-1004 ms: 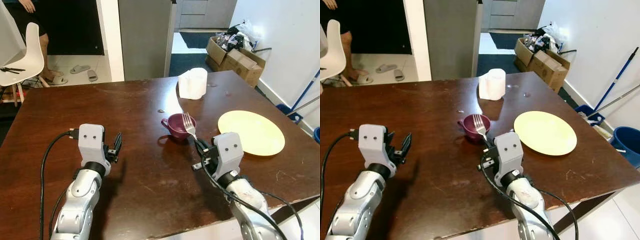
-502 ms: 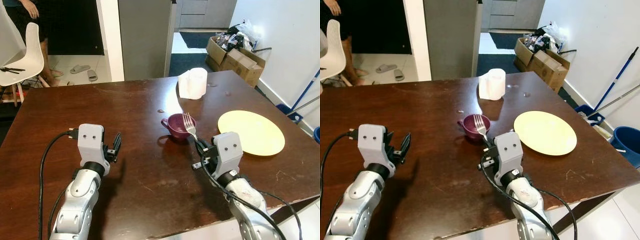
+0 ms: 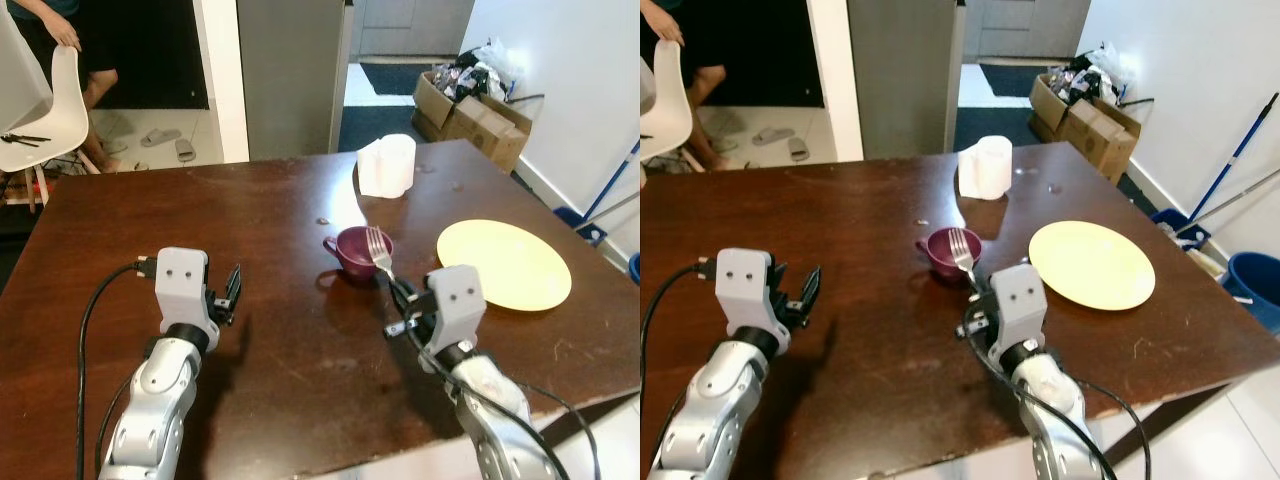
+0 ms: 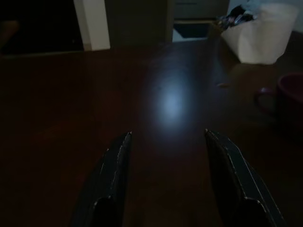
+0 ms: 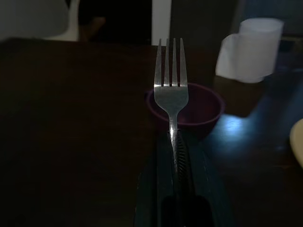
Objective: Setting the table
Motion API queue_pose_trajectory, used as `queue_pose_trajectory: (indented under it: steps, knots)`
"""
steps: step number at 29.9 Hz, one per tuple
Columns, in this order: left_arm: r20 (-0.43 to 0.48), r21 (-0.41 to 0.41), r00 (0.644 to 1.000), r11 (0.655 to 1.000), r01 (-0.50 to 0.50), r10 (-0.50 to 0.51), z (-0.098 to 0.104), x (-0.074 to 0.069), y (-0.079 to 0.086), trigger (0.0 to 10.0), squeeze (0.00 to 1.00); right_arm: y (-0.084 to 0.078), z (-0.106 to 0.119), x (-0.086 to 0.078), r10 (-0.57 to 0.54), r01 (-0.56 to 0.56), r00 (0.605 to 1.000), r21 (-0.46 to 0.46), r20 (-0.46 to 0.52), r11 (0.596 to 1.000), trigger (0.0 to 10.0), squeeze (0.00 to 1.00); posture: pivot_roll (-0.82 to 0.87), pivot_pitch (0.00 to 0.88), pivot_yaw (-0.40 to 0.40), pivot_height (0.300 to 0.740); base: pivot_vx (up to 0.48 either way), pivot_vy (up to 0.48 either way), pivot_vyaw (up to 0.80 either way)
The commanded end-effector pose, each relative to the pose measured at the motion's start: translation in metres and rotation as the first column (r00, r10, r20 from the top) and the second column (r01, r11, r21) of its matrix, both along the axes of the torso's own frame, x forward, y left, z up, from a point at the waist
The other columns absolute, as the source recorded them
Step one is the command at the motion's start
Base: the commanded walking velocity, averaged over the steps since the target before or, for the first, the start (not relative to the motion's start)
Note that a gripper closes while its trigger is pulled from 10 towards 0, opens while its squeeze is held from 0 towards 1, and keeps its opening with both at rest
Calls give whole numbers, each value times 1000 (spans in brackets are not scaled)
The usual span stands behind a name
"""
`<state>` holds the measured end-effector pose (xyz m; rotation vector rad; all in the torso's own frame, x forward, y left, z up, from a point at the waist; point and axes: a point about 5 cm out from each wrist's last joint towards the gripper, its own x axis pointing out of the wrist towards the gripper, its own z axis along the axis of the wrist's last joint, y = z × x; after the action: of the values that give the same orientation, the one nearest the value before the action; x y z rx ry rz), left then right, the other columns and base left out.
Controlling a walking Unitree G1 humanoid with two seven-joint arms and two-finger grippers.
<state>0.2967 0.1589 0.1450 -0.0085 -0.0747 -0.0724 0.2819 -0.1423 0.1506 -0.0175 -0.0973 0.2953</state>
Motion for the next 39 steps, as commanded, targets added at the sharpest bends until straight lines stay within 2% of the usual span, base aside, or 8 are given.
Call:
queue_pose_trajectory:
  steps: [1, 4, 9, 11, 20, 28, 39]
  knots:
    - [-14, 3, 1000, 1000, -5, 5, -3, -1, 1, 10000, 0, -3, -2, 1, -16, 17, 1000, 52, -24, 998, 10000, 0, -127, 0, 75, 740, -368, 0, 0]
    - [-15, 4, 1000, 1000, -7, 7, -3, -2, 2, 10000, 0, -5, -1, 2, -23, 26, 999, 106, -34, 994, 10000, 0, -125, 0, 76, 740, -364, 0, 0]
    - [-16, 5, 1000, 1000, -8, 8, -3, -2, 2, 10000, 0, -4, 0, 2, -17, 22, 999, 133, -40, 991, 10000, 0, -125, 0, 78, 740, -352, 0, 0]
    - [-17, 7, 1000, 1000, -8, 8, -3, -2, 3, 10000, 0, -2, 1, 2, -4, 12, 999, 187, -42, 982, 10000, 0, -124, 0, 79, 740, -332, 0, 0]
    - [-18, 8, 1000, 1000, -7, 7, -2, -3, 3, 10000, 0, 1, 5, 3, 26, -9, 998, 291, -54, 957, 10000, 0, -121, 0, 83, 740, -329, 0, 0]
    - [-17, 8, 1000, 1000, -6, 6, -2, -3, 2, 10000, 0, 2, 8, 5, 47, -26, 997, 337, -57, 941, 10000, 0, -117, 0, 82, 740, -284, 0, 0]
    - [-21, 12, 1000, 1000, -5, 6, -3, -5, 2, 10000, 0, 4, 10, 5, 64, -39, 996, 358, -59, 933, 10000, 0, -116, 0, 80, 740, 0, 0, 636]
